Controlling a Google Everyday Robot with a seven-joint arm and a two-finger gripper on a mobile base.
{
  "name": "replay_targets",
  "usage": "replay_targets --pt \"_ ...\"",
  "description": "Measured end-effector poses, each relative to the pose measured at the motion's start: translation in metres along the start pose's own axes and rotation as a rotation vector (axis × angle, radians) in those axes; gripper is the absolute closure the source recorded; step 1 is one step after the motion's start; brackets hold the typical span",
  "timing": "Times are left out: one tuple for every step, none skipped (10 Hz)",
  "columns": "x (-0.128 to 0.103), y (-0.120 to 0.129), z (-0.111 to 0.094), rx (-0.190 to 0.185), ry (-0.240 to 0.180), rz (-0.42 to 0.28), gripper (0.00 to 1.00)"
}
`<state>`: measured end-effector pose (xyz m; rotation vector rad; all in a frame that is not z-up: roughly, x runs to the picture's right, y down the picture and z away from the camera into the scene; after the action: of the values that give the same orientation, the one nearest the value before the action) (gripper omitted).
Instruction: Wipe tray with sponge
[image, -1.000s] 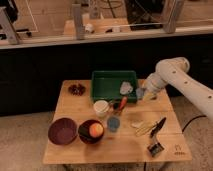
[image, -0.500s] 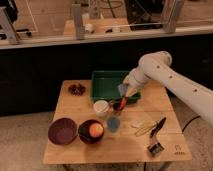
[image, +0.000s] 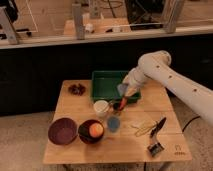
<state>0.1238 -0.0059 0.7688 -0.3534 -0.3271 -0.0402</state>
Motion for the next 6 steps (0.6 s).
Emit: replay_targets --pt "0.001 0.000 0.000 0.000 0.001 0.001 1.00" --pt "-0.001 0.000 0.000 0.002 0.001 -0.007 1.00" --pt "-0.011 -0.004 0.003 0.008 -0.001 -0.034 1.00" --pt "-0.020 -0.008 0.007 0.012 -0.004 -0.053 1.00" --pt "-0.030 -0.015 0.012 0.018 -0.008 -0.069 1.00" --pt "-0.040 -0.029 0.024 0.024 -0.014 -0.083 1.00"
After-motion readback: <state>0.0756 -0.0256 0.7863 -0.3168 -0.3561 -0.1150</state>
